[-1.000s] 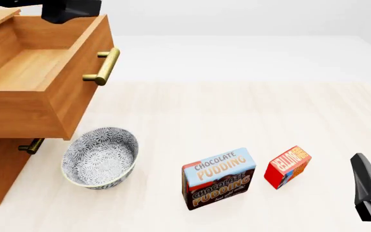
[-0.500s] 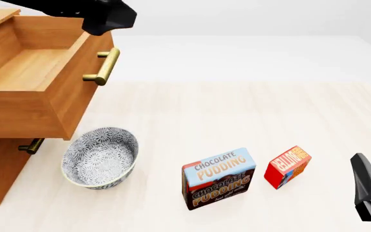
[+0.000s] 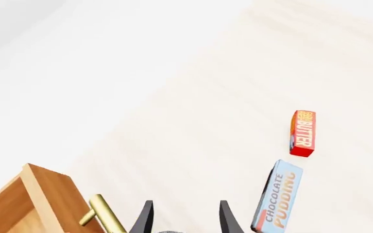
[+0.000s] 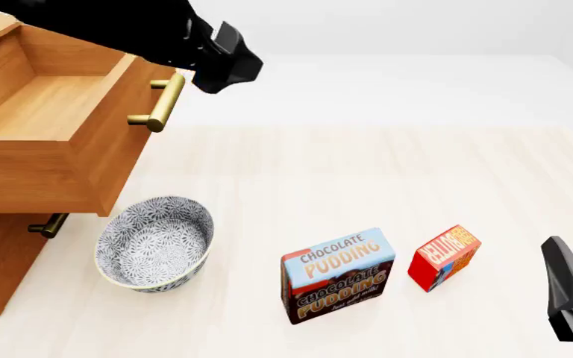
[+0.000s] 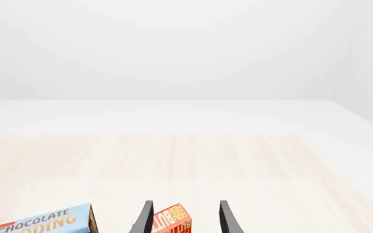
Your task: Put the butter at the back in the top drawer of the cabinet and close it.
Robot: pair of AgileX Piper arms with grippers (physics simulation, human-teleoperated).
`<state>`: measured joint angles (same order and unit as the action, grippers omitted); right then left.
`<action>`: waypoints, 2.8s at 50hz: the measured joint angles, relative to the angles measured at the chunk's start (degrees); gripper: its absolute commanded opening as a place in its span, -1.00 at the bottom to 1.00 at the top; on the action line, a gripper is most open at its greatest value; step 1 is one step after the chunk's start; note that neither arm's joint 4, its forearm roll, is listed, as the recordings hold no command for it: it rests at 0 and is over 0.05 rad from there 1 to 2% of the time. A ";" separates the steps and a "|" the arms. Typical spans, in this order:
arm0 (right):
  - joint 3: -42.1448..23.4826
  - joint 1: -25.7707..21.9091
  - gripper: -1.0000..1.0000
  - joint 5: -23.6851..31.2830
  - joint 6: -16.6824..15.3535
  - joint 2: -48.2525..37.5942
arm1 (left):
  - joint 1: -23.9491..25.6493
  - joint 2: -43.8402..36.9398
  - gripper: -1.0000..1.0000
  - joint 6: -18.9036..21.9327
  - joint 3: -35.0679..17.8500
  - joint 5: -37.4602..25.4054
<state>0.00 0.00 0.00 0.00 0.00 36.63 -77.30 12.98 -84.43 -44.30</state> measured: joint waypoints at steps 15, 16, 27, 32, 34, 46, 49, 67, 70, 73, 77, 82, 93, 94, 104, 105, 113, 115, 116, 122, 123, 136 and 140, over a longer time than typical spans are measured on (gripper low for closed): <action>0.00 0.00 1.00 0.00 0.00 0.00 | 2.82 -4.24 1.00 0.26 0.09 2.20; 0.00 0.00 1.00 0.00 0.00 0.00 | 3.02 -4.64 1.00 0.25 -0.04 2.33; 0.00 0.00 1.00 0.00 0.00 0.00 | 5.17 -9.35 1.00 0.31 -2.27 3.57; 0.00 0.00 1.00 0.00 0.00 0.00 | 6.17 -11.49 1.00 0.29 -3.57 3.92; 0.00 0.00 1.00 0.00 0.00 0.00 | 6.53 -12.25 1.00 0.27 -4.06 4.02; 0.00 0.00 1.00 0.00 0.00 0.00 | 8.57 -16.34 1.00 -0.02 -7.10 4.12; 0.00 0.00 1.00 0.00 0.00 0.00 | 9.10 -17.28 1.00 -0.16 -7.70 4.16; 0.00 0.00 1.00 0.00 0.00 0.00 | 11.82 -22.13 1.00 -0.97 -10.11 4.46; 0.00 0.00 1.00 0.00 0.00 0.00 | 12.23 -22.85 1.00 -1.10 -10.55 4.44; 0.00 0.00 1.00 0.00 0.00 0.00 | 12.67 -23.59 1.00 -1.29 -11.11 4.36; 0.00 0.00 1.00 0.00 0.00 0.00 | 13.24 -24.50 1.00 -1.48 -11.68 4.35; 0.00 0.00 1.00 0.00 0.00 0.00 | 13.93 -25.56 1.00 -1.69 -12.24 4.38; 0.00 0.00 1.00 0.00 0.00 0.00 | 15.28 -27.28 1.00 -2.24 -13.06 4.38; 0.00 0.00 1.00 0.00 0.00 0.00 | 15.39 -27.44 1.00 -2.29 -13.10 4.40; 0.00 0.00 1.00 0.00 0.00 0.00 | 16.28 -28.99 1.00 -2.55 -13.64 4.43; 0.00 0.00 1.00 0.00 0.00 0.00 | 16.35 -29.15 1.00 -2.55 -13.73 4.42; 0.00 0.00 1.00 0.00 0.00 0.00 | 16.96 -30.45 1.00 -2.53 -14.63 4.25; 0.00 0.00 1.00 0.00 0.00 0.00 | 17.09 -30.80 1.00 -2.51 -14.85 4.24; 0.00 0.00 1.00 0.00 0.00 0.00 | 17.15 -30.99 1.00 -2.49 -14.96 4.24; 0.00 0.00 1.00 0.00 0.00 0.00 | 17.44 -32.19 1.00 -2.45 -15.78 4.15; 0.00 0.00 1.00 0.00 0.00 0.00 | 17.50 -32.41 1.00 -2.45 -15.95 4.13; 0.00 0.00 1.00 0.00 0.00 0.00 | 18.63 -35.86 1.00 -2.86 -18.27 3.92; 0.00 0.00 1.00 0.00 0.00 0.00 | 18.87 -36.85 1.00 -3.04 -18.80 3.94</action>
<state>0.00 0.00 0.00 0.00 0.00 55.50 -114.14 9.94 -103.23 -40.37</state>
